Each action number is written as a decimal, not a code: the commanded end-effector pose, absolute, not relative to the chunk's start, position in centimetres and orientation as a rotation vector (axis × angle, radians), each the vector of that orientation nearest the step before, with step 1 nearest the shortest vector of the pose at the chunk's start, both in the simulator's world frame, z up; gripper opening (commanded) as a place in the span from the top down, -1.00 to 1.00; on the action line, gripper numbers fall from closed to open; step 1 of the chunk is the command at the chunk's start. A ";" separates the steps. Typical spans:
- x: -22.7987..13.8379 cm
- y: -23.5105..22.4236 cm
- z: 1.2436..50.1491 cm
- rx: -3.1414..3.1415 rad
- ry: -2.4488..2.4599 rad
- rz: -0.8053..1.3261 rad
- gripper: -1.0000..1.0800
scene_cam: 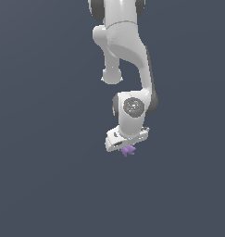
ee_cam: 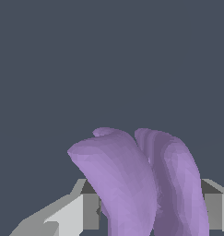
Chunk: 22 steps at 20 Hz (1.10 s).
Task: Pick up the object and move it to a goal position.
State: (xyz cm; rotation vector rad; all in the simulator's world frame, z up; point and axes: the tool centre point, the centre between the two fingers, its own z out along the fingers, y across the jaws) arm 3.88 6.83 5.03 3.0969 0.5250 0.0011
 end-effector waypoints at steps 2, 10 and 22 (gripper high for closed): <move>3.4 7.2 5.0 3.097 0.526 0.001 1.00; 0.7 9.3 5.0 3.097 0.526 0.001 1.00; -7.3 15.8 5.0 3.097 0.527 0.000 1.00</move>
